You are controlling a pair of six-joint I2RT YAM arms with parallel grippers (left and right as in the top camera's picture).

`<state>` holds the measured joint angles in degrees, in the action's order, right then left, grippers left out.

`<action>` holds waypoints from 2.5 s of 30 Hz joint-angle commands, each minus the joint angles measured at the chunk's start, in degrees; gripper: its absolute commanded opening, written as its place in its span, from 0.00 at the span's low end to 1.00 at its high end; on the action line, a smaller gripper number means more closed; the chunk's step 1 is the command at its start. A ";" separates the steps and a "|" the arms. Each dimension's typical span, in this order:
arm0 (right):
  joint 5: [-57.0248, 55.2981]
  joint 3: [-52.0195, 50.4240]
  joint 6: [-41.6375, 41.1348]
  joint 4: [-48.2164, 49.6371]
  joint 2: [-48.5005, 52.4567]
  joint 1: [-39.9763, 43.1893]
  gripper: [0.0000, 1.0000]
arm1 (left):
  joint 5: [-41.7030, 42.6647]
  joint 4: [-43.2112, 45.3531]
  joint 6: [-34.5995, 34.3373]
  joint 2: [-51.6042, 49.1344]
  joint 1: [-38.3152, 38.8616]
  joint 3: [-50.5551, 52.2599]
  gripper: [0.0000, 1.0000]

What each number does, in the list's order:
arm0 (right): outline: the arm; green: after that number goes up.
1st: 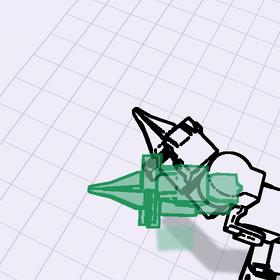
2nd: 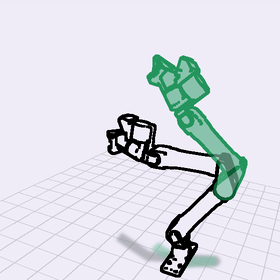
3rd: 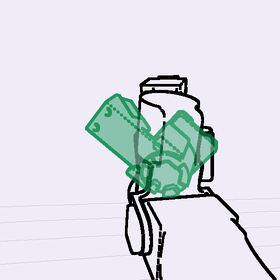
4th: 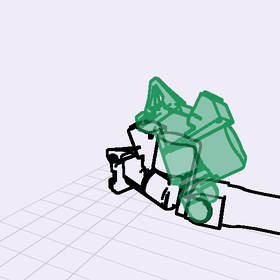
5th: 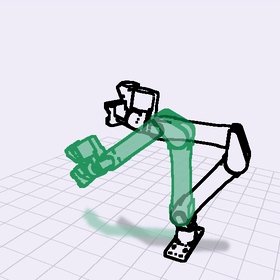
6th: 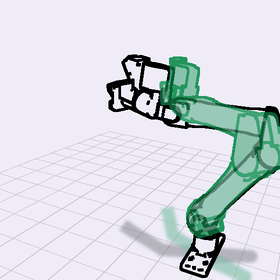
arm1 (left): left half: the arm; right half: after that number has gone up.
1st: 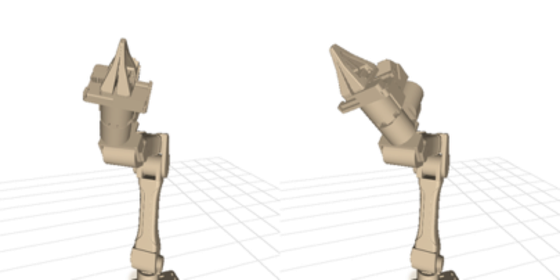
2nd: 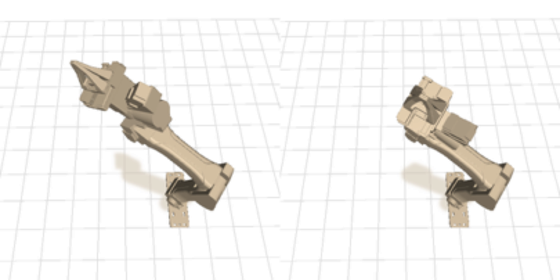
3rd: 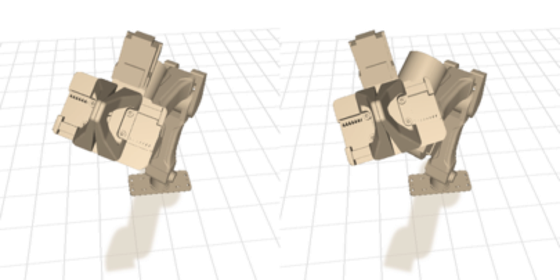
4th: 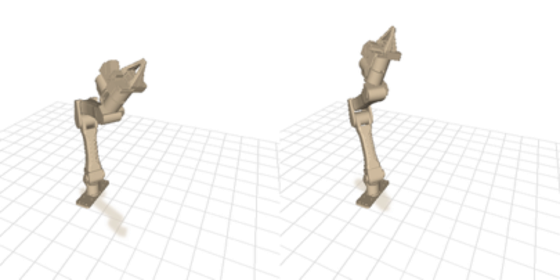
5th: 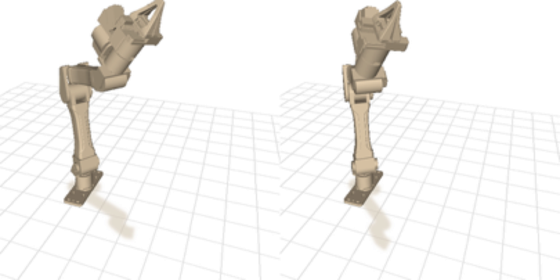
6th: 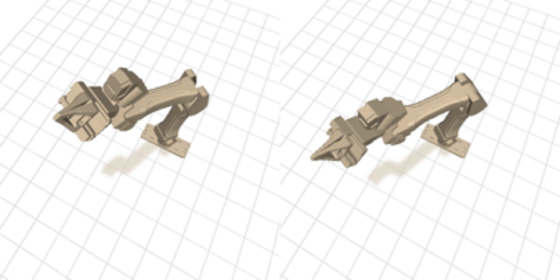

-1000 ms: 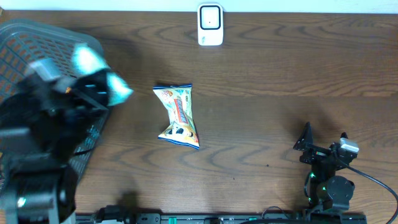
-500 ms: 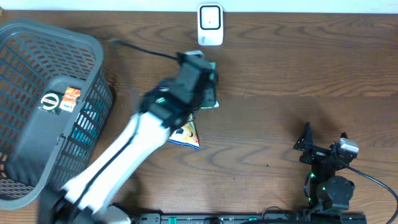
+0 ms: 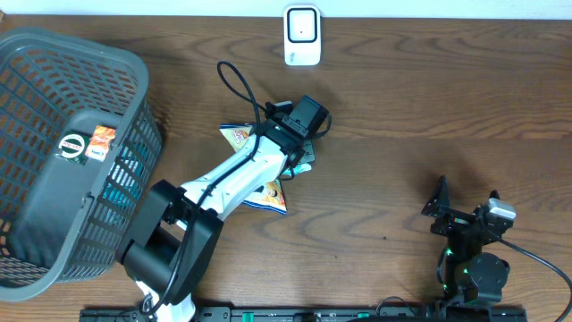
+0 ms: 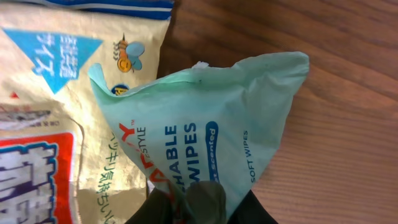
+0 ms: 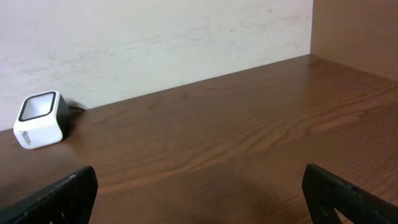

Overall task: Scan the item barcode
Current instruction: 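Carry the green wipes pack out and set it beside the snack bag, then reach the left gripper into the basket and grasp the green Zam-Buk box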

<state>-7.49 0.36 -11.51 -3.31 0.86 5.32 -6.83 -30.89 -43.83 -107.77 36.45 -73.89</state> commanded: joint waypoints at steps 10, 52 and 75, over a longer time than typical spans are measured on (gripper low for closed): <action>-0.31 -0.04 -0.24 -0.20 -0.11 -0.48 0.99 | 2.93 -2.27 -1.57 3.17 -0.26 -1.92 0.67; -0.33 -0.04 -0.24 -0.20 -0.11 -0.48 0.99 | -10.36 -21.77 1.14 10.36 -58.05 -11.72 0.98; -0.33 -0.04 -0.24 -0.17 -0.11 -0.48 0.99 | -13.90 -10.54 -3.78 -7.82 -59.91 -11.72 0.98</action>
<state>-7.49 0.36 -11.51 -3.29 0.86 5.32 -17.47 -41.52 -45.23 -113.97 -23.16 -85.62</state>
